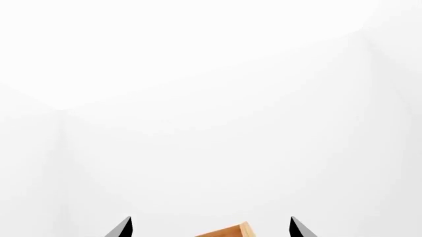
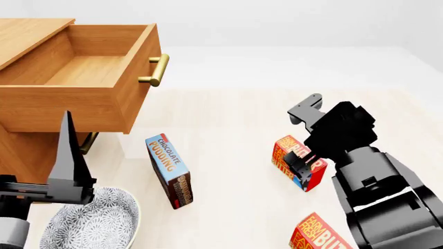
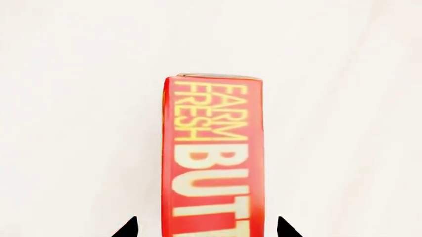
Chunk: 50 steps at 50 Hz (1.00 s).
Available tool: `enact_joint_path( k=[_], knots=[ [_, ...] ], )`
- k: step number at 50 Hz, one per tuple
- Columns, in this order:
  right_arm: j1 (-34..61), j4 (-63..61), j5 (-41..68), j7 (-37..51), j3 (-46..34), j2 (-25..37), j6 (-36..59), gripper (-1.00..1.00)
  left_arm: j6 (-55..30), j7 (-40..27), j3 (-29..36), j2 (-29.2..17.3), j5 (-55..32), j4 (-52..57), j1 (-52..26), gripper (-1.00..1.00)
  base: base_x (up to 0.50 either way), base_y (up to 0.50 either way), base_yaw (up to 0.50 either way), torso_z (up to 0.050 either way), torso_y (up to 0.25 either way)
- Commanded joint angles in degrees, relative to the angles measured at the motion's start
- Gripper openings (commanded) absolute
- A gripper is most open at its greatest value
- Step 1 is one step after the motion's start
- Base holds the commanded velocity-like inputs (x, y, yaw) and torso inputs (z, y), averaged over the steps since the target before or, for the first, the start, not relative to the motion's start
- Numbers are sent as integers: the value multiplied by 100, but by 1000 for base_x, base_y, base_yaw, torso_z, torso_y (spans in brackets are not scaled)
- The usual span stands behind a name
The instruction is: Put the butter at the front in the top drawer of the cabinet and close it.
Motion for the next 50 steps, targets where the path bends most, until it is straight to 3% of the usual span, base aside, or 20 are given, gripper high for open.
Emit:
enact_joint_path(
  k=[1,10,34,35,50],
  knots=[
    [15,171,35,96,3,-13,-45,100,25,36,-16,21,-31,-36,7,100,0,0,0,0,0],
    [127,645,118,233,25,-95,-312,100,-100,131,-12,79,-57,-61,-7,100,0,0,0,0,0],
    [-32,209,151,169,-25,23,-77,100,-104,146,-32,111,-35,-92,29,100,0,0,0,10,-99],
    [-48,164,149,164,-30,34,-67,-100,-95,143,-33,106,-33,-86,33,100,0,0,0,0,0],
    [130,202,186,624,122,55,-231,-100,19,39,-68,-9,20,29,79,100,0,0,0,0,0]
  ],
)
